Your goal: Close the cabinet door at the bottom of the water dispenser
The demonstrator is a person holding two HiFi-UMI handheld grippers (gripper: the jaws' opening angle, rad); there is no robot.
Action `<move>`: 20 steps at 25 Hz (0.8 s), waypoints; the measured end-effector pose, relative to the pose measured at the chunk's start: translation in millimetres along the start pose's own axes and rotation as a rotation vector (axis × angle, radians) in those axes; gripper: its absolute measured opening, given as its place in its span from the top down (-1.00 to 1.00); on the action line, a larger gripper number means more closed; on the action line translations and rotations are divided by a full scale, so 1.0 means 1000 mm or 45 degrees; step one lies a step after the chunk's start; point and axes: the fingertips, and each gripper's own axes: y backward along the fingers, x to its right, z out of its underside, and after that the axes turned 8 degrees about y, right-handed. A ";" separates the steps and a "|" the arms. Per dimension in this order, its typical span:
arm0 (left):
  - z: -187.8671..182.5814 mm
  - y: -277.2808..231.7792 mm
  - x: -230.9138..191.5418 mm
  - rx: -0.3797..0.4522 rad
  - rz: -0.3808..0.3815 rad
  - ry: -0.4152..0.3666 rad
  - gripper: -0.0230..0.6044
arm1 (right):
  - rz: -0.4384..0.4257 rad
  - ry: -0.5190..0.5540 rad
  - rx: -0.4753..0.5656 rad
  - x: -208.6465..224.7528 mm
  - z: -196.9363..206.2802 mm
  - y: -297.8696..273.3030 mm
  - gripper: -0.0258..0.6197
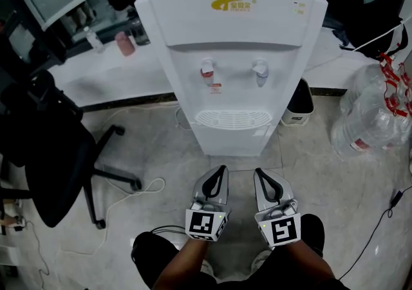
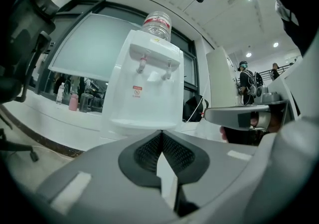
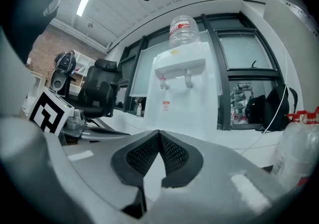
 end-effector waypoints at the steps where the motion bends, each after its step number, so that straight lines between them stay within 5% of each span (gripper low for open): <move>1: -0.005 0.001 0.000 -0.002 0.005 0.006 0.87 | -0.002 0.000 -0.006 0.000 -0.003 0.000 0.91; 8: -0.067 0.012 0.008 -0.045 -0.008 0.020 0.87 | -0.017 -0.032 -0.071 0.009 -0.055 -0.008 0.91; 20: -0.262 0.040 0.053 -0.122 -0.037 0.049 0.87 | -0.013 -0.089 -0.163 0.061 -0.260 -0.006 0.91</move>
